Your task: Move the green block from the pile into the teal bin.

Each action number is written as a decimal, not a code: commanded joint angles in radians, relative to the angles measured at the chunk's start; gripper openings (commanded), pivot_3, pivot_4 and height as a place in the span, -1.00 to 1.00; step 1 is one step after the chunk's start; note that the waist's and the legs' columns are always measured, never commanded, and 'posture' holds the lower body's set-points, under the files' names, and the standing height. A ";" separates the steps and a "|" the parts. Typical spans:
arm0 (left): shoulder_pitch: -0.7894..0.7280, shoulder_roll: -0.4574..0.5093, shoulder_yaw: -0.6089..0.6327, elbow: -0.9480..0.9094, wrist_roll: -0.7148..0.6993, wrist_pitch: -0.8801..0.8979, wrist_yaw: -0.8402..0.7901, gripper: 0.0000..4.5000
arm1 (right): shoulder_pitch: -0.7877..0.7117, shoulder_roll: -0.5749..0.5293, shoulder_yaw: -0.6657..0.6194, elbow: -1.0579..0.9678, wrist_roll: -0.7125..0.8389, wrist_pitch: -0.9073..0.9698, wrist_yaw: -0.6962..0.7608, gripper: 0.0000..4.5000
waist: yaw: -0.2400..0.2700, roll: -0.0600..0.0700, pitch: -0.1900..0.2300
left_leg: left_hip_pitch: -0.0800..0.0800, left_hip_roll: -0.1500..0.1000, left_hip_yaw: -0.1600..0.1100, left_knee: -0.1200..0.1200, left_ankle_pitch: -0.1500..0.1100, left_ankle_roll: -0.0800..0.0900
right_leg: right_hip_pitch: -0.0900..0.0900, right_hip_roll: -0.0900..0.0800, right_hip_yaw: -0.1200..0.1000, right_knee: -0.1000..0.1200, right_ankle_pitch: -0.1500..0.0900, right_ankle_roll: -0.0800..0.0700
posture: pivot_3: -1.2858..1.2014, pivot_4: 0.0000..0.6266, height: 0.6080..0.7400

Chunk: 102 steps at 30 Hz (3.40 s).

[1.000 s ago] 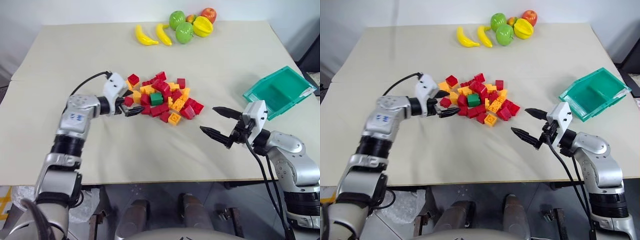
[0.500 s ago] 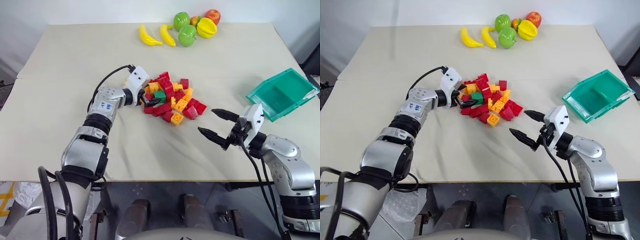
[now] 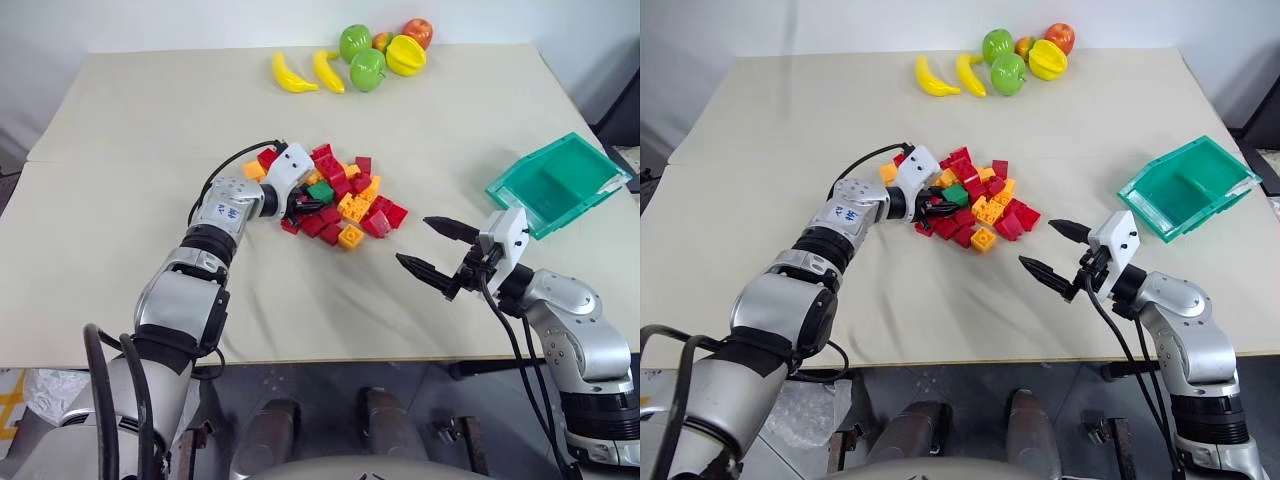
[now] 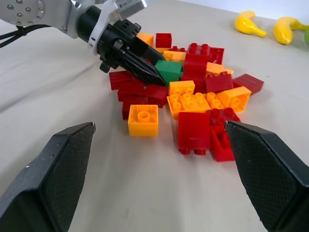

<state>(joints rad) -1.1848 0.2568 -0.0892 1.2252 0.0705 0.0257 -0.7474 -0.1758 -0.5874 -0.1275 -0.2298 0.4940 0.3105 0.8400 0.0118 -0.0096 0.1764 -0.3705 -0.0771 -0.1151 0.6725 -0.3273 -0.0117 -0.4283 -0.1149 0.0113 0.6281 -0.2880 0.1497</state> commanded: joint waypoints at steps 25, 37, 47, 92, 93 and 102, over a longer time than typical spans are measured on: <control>0.379 -0.083 -0.279 -0.961 -0.127 0.306 -0.343 -0.18 | 0.086 -0.183 -0.227 0.009 0.026 0.004 0.064 1.00 | 0.013 0.000 0.000 | -0.001 0.002 0.000 -0.004 0.000 0.001 | 0.000 0.000 0.000 -0.003 0.000 0.000 | 0.03 -0.52 1.00; 0.357 -0.092 -0.190 -0.857 -0.155 0.188 -0.250 0.99 | 0.152 -0.206 -0.262 -0.022 0.044 0.040 0.074 1.00 | 0.015 0.000 0.000 | 0.002 0.002 0.004 -0.004 0.000 0.001 | 0.000 -0.001 0.005 -0.004 0.001 0.001 | 0.03 -0.52 1.00; 0.585 0.203 0.075 -1.182 -0.469 0.400 -0.426 0.99 | 0.323 -0.456 -0.385 -0.045 0.077 0.204 0.267 1.00 | 0.012 0.002 -0.001 | 0.002 0.004 0.006 -0.005 -0.001 0.002 | 0.000 0.000 0.007 -0.005 0.001 0.001 | 0.03 -0.52 1.00; 0.742 0.235 0.209 -1.222 -0.563 0.202 -0.286 1.00 | -0.252 -0.178 0.010 -0.092 -0.262 0.375 -0.190 -0.32 | 0.008 0.001 0.000 | 0.000 0.005 0.007 -0.006 -0.002 0.003 | -0.003 -0.001 0.007 -0.008 0.002 0.000 | 0.03 -0.52 1.00; 0.722 0.222 0.196 -1.211 -0.561 0.202 -0.283 1.00 | -0.256 -0.193 0.000 -0.085 -0.280 0.374 -0.207 -0.32 | 0.009 0.001 0.000 | 0.000 0.005 0.007 -0.006 -0.002 0.003 | -0.003 -0.001 0.007 -0.008 0.002 0.001 | 0.03 -0.52 1.00; 0.548 0.139 0.084 -1.033 -0.510 0.162 -0.336 1.00 | -0.418 -0.311 0.031 0.346 -0.506 0.188 -0.356 -0.32 | 0.008 0.001 0.000 | 0.001 0.002 0.014 -0.006 -0.002 0.003 | -0.004 0.000 0.009 -0.007 0.002 0.001 | 0.03 -0.52 1.00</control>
<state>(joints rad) -0.6130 0.3962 -0.0013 0.1701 -0.4535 0.2189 -1.0621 -0.5659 -0.8940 -0.0980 0.0548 0.0241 0.5601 0.5127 0.0197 -0.0089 0.1763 -0.3696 -0.0751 -0.1007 0.6666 -0.3289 -0.0083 -0.4321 -0.1150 0.0200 0.6212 -0.2855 0.1504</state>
